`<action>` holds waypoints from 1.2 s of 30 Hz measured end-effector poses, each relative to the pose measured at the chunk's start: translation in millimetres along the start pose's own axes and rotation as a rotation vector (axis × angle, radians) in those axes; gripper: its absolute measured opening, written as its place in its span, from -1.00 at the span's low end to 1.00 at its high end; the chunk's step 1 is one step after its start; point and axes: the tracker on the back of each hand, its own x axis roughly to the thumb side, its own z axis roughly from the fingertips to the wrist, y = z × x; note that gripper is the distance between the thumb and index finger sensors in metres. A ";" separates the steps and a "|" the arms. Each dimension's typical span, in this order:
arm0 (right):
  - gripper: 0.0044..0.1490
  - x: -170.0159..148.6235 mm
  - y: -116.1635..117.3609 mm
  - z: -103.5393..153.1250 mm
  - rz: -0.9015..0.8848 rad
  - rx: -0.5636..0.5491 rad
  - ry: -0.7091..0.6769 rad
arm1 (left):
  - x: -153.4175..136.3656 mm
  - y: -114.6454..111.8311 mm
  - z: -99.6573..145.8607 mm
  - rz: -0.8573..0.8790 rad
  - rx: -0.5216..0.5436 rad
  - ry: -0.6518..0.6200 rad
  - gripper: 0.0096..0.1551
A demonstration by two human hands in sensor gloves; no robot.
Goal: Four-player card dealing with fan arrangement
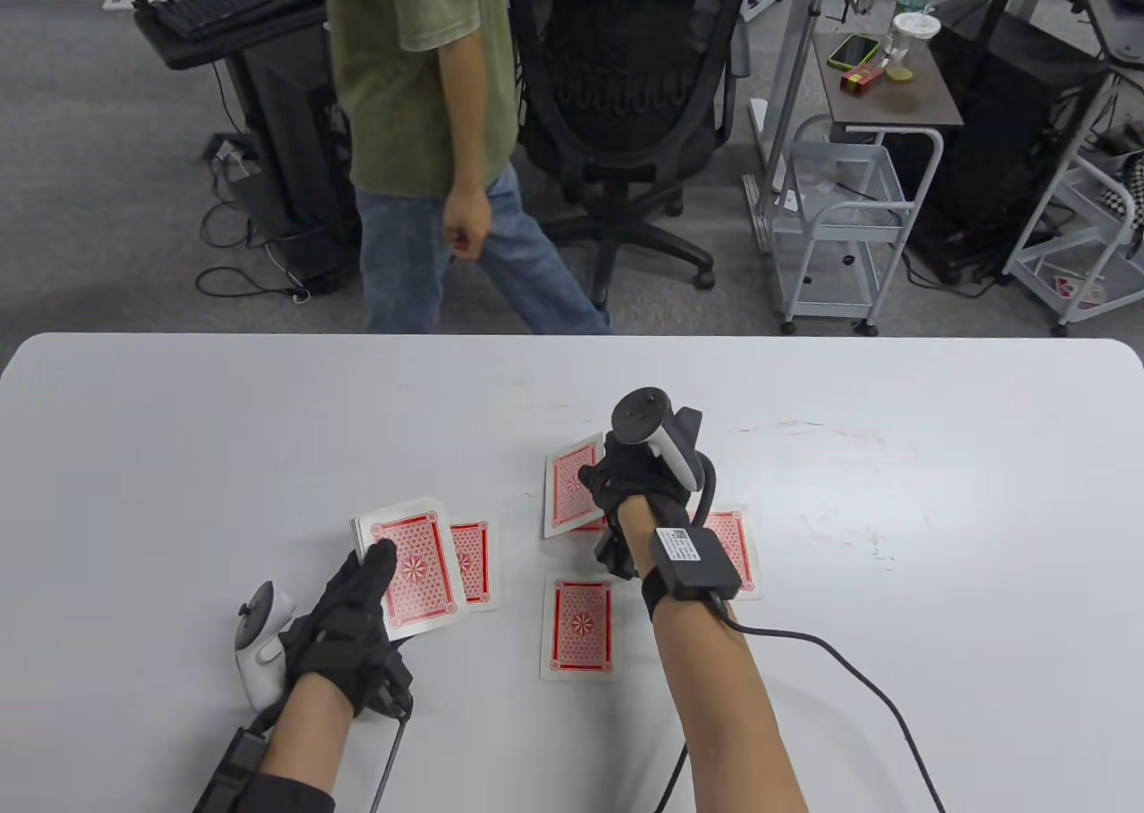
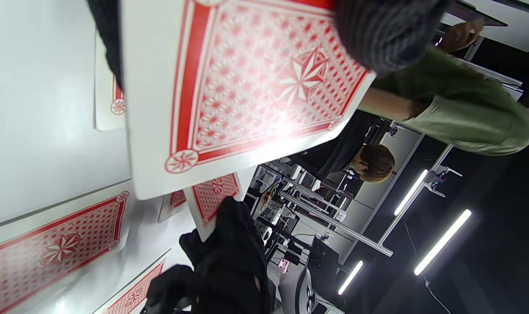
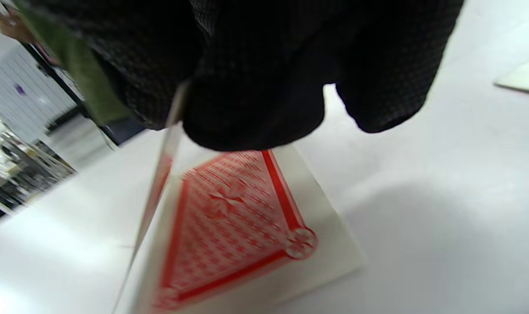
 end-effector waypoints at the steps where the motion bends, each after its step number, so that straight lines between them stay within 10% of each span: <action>1: -0.03 2.4 3.5 -1.5 0.063 -0.007 0.013 | -0.1 0.5 -0.2 -0.002 0.004 0.000 -0.40; 9: 0.02 20.1 11.3 10.7 0.395 -0.110 0.001 | -1.2 2.8 -2.2 -0.022 0.005 0.000 -0.40; 15: -0.11 50.4 -12.7 69.0 0.105 -0.074 -0.270 | -2.0 0.0 -3.3 -0.028 -0.006 -0.011 -0.40; 20: 0.02 74.2 22.0 118.7 -0.253 0.242 -0.546 | -5.5 -5.6 -3.7 -0.024 -0.024 -0.015 -0.40; 24: -0.10 76.2 44.9 145.4 -0.189 0.103 -0.514 | -7.8 -13.9 -0.9 -0.027 -0.037 -0.024 -0.40; 36: -0.18 12.7 5.1 122.1 -0.541 0.182 -0.479 | -6.0 -17.3 1.0 -0.012 -0.070 -0.036 -0.41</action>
